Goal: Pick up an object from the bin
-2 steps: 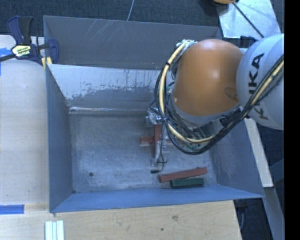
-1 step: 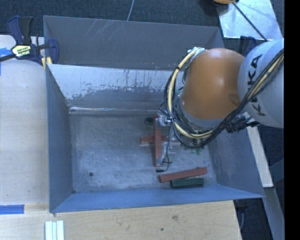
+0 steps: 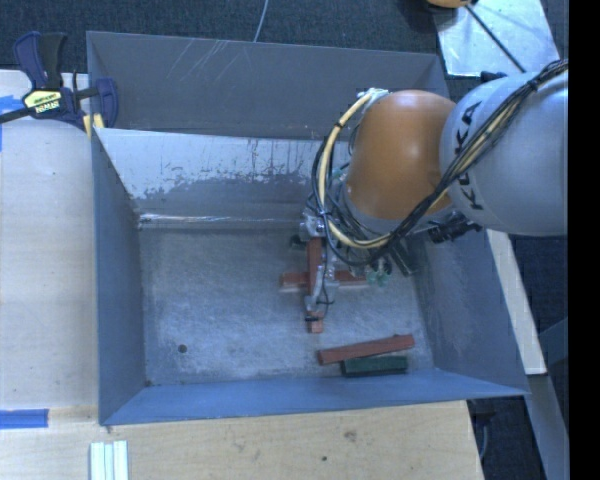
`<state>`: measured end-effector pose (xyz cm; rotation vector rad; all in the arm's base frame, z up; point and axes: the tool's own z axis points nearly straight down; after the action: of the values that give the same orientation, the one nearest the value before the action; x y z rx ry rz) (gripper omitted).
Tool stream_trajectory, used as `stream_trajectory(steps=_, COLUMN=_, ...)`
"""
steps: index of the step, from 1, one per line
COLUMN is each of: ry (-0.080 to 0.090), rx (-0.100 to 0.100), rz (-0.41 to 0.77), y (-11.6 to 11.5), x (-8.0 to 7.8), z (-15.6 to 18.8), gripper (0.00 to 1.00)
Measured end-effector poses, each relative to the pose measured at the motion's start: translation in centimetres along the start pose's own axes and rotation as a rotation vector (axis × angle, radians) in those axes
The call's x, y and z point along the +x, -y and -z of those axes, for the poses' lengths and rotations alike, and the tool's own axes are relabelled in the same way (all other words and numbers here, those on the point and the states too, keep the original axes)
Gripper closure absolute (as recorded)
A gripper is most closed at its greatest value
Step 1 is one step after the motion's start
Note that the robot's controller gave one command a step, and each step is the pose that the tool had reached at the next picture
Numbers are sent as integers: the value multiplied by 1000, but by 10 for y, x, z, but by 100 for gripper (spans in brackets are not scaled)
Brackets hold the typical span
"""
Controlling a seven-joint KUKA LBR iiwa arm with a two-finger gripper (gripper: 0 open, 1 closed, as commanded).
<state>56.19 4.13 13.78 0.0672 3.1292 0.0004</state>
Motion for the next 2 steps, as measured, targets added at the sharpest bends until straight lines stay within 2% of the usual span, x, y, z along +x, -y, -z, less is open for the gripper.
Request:
stream_trajectory(steps=1, ry=-12, rx=-1, rz=162, y=-49, x=1, z=-71, gripper=0)
stream_trajectory(steps=2, ry=-6, rx=-1, rz=103, y=30, x=-21, z=-67, gripper=0)
